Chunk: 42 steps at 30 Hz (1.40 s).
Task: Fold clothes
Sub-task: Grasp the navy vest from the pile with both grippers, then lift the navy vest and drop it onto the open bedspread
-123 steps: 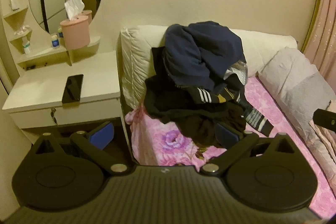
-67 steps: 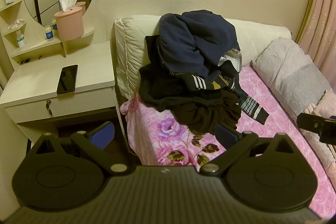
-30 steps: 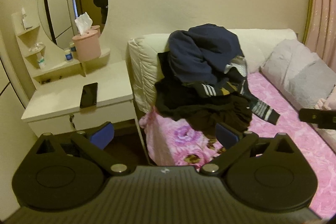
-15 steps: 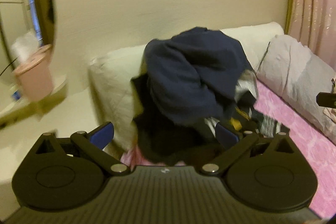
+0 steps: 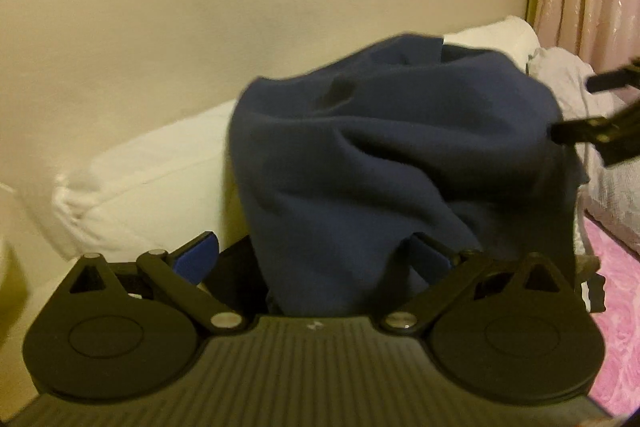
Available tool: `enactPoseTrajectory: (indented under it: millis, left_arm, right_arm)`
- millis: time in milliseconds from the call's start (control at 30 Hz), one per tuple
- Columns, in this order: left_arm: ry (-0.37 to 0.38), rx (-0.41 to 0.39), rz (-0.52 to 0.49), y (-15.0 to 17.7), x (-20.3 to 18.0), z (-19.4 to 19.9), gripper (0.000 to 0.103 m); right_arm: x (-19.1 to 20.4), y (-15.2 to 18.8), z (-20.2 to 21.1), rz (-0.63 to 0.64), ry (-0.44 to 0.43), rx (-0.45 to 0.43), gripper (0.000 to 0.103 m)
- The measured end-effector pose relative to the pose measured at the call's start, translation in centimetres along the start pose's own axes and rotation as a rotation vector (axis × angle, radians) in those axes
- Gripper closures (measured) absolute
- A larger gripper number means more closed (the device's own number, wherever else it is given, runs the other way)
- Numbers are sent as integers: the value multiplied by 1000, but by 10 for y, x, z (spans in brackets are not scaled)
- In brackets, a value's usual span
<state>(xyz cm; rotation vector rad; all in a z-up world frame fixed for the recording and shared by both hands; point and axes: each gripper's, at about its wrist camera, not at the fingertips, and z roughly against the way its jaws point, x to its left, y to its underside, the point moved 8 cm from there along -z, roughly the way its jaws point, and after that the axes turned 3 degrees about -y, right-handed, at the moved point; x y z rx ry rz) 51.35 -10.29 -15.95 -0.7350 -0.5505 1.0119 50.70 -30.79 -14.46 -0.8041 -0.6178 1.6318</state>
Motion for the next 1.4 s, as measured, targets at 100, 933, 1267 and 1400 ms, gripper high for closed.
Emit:
enactPoseTrajectory:
  millis: [100,933,1267,1400]
  left_arm:
    - [35,16,-8,0,-2,-17,16]
    - [538,-329,-322,24,-234,304,94]
    - [895,185,-583,317,-444,407,94]
    - [1017,298,-739,388,-464,434,94]
  right_arm:
    - [-6,-2,-28,-6,-46,27,37]
    - [-107,184,390,-455,271,-302,96]
    - [-33,525,569,-893,515,68,96]
    - [34,620,630,-1112,597,201,96]
